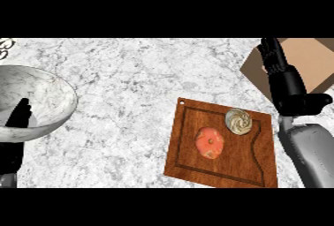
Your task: Pick the squash from the cutting board and place it in the cardboard box
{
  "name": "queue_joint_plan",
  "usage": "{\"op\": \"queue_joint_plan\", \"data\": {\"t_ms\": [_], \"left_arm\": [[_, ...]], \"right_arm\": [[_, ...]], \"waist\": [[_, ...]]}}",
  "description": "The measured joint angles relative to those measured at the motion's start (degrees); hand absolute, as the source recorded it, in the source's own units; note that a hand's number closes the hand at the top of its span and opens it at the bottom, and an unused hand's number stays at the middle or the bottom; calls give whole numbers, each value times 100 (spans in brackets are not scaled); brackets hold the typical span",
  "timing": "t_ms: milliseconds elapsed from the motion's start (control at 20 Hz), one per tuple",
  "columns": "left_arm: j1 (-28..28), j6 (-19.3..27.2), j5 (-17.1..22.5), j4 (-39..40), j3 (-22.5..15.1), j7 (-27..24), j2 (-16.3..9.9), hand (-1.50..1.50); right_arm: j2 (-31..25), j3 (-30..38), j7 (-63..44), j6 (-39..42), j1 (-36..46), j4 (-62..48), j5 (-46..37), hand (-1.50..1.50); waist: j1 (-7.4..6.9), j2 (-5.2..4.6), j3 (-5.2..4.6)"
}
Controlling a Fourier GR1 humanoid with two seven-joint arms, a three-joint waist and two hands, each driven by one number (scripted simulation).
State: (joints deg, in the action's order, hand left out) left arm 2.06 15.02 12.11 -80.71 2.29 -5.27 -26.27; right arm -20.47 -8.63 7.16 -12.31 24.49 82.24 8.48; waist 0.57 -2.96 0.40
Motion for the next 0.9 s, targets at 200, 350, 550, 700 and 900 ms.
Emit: {"op": "queue_joint_plan", "data": {"t_ms": [200, 350, 550, 700, 900], "left_arm": [[-184, 41, -334, 139, -39, 239, -286, 0], [-270, 51, -609, 197, -123, 378, -534, 0], [-332, 55, -803, 283, -256, 453, -574, 0], [-466, 90, -938, 283, -322, 612, -598, 0], [-618, 122, -1122, 342, -407, 730, -539, 0]], "right_arm": [[158, -215, 59, 688, -327, -56, 396, -150], [-32, -625, 109, 1284, -377, 44, 293, -150], [-722, -1342, 847, 1515, -707, -105, -927, -150], [-573, -1326, 1835, 1804, -1231, -552, -630, -150], [-641, -1126, 3157, 2465, -1320, -1324, -425, -150]], "waist": [[-11, 176, -21], [-29, 265, -59], [-2, 284, -52], [-11, 266, -21], [-60, 279, -1]]}}
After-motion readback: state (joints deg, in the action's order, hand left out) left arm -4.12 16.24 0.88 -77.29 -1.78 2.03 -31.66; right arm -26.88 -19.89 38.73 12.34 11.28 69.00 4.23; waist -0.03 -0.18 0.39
